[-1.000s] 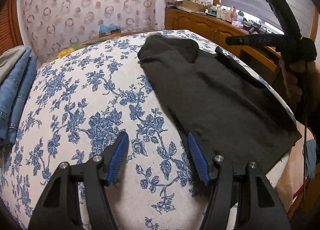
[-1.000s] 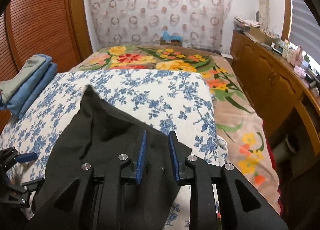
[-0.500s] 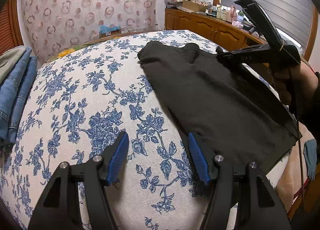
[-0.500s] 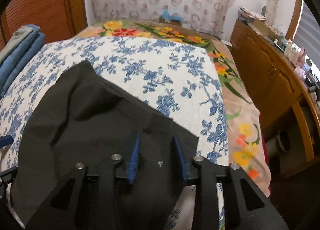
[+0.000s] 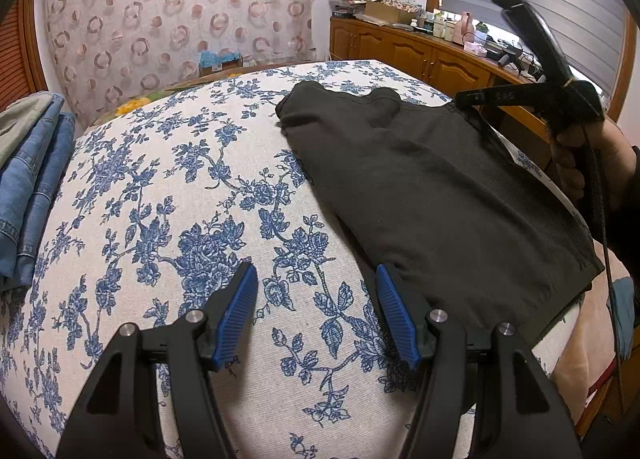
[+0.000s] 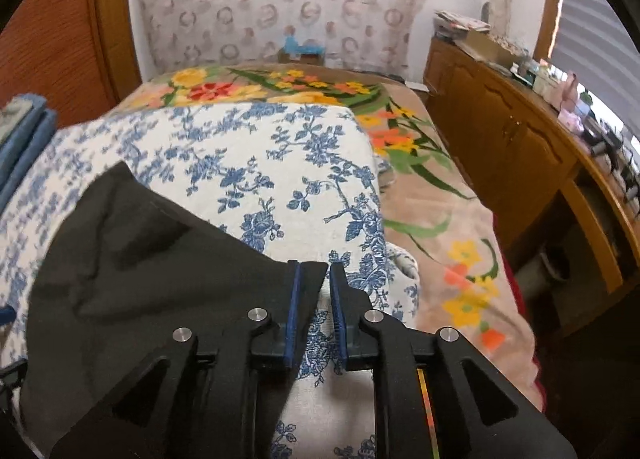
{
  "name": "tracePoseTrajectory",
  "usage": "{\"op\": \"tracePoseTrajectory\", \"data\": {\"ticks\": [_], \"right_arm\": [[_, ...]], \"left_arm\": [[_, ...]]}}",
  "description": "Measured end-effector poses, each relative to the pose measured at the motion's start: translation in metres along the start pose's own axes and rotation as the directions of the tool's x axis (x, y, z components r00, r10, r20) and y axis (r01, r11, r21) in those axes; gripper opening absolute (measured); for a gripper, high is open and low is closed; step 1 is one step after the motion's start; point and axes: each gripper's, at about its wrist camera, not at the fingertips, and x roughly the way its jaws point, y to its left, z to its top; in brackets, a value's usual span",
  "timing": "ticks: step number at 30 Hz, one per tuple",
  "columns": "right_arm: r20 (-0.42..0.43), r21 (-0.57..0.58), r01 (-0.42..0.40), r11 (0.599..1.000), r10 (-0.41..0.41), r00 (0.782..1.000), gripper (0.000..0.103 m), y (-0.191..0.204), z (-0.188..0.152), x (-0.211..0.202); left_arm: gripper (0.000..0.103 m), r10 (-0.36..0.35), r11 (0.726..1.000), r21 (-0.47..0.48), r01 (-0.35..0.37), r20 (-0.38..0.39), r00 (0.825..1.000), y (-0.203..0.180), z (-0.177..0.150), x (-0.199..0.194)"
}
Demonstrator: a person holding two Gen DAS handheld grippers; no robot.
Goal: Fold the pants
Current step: 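Open the right gripper and release the folded end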
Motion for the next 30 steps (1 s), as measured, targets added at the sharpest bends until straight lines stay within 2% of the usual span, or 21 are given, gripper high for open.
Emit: {"op": "tracePoseTrajectory", "data": {"ticks": [3,7,11,14,20,24,30], "right_arm": [[0.020,0.000,-0.018,1.000,0.018,1.000,0.013,-0.001,-0.002,-0.014],[0.058,-0.009,-0.082,0.997,0.082,0.995,0.016,0.007,-0.019,-0.042],[0.072,-0.012,-0.166,0.986,0.166,0.983,0.031,0.022,-0.048,-0.071],[0.087,-0.021,-0.201,0.979,0.202,0.975,0.033,0.030,-0.071,-0.090],[0.096,-0.039,-0.192,0.981,0.195,0.976,0.037,0.043,-0.106,-0.115],[0.101,-0.021,-0.183,0.983,0.184,0.978,0.042,0.043,-0.125,-0.123],[0.081,0.022,-0.185,0.983,0.182,0.980,0.043,0.040,-0.145,-0.124]], "left_arm": [[0.061,0.000,1.000,0.000,0.000,0.000,1.000,0.000,0.000,0.000],[0.061,0.000,1.000,0.000,0.000,0.000,1.000,0.000,0.000,0.000],[0.061,0.000,1.000,0.000,0.000,0.000,1.000,0.000,0.000,0.000],[0.061,0.001,1.000,0.001,-0.001,0.001,1.000,0.000,0.000,0.000],[0.061,0.001,1.000,0.001,-0.001,0.001,1.000,0.000,-0.001,0.000],[0.061,0.001,1.000,0.001,-0.001,0.001,1.000,0.000,-0.001,0.000],[0.061,-0.004,1.000,0.002,0.004,-0.005,1.000,0.000,-0.001,-0.001]]}}
